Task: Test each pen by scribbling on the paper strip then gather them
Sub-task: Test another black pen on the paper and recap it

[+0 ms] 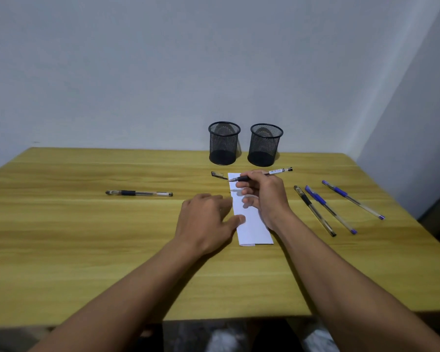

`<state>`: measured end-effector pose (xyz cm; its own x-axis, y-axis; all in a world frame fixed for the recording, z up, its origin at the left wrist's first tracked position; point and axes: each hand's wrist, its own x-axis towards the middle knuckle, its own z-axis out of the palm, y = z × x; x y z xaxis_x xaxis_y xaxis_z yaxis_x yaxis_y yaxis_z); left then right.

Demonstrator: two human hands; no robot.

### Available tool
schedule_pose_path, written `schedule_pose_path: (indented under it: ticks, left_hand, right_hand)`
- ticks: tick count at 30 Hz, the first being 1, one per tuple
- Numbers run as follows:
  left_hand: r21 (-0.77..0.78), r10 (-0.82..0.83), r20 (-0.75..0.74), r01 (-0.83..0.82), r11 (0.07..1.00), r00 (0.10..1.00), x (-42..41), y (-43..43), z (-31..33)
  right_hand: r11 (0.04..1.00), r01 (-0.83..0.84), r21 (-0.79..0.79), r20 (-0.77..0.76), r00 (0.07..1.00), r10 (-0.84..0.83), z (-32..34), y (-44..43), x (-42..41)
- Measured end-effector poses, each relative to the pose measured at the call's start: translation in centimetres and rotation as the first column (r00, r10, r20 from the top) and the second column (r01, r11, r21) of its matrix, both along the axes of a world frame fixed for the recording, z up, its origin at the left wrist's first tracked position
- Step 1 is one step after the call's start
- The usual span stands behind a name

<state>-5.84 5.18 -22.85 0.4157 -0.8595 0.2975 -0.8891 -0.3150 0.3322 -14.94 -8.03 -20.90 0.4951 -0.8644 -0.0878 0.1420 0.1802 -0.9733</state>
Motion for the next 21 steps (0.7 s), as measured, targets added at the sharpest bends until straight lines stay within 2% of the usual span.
schedule_pose_path:
  ticks: [4, 9, 21]
  left_hand:
    - [0.052, 0.017, 0.003, -0.017, 0.999, 1.000, -0.6, 0.2, 0.3]
    - [0.067, 0.023, -0.015, -0.022, 0.998, 1.000, -0.6, 0.4, -0.2]
    - [0.100, -0.012, -0.044, 0.016, 0.995, 0.999, -0.6, 1.0, 0.4]
  right_hand:
    - [0.996, -0.027, -0.082, -0.061, 0.998, 0.022, 0.1, -0.3, -0.4]
    - [0.895, -0.120, -0.430, -0.374, 0.926, -0.055, -0.7, -0.7, -1.6]
    - [0.851, -0.186, -0.492, -0.434, 0.899, -0.054, -1.9, -0.4, -1.5]
